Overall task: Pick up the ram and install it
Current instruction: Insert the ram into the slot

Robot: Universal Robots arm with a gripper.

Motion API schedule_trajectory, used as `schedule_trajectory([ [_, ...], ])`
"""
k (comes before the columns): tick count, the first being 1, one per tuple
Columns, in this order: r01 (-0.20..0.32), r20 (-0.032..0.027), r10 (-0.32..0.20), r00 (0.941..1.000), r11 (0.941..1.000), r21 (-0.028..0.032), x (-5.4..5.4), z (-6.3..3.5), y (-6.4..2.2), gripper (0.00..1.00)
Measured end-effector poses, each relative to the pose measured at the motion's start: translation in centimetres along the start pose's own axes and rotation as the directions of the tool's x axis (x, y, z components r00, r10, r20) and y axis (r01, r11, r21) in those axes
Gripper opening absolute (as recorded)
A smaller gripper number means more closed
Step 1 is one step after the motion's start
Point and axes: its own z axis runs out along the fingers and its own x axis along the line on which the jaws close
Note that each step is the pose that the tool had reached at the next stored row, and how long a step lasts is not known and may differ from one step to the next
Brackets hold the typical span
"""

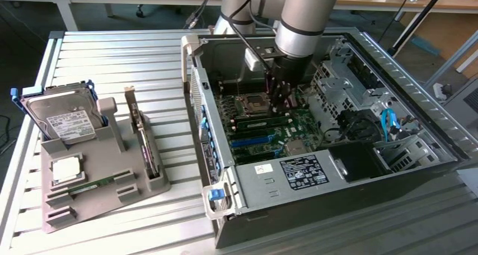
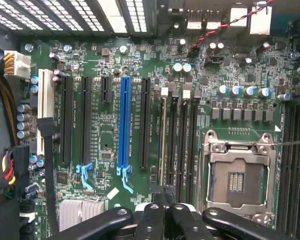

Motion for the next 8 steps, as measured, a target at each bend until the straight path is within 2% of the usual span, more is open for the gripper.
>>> schedule_trajectory([
  [4, 0.0, 0.0002, 0.0, 1.0, 1.0, -0.003, 0.0, 0.01, -1.02, 0.11],
  [6, 0.0, 0.0004, 0.0, 1.0, 1.0, -0.0071, 0.1, 0.01, -1.91, 0.11],
  [8, 0.001, 0.0005, -0.001, 1.0, 1.0, -0.0096, 0.1, 0.01, -2.45, 0.11],
])
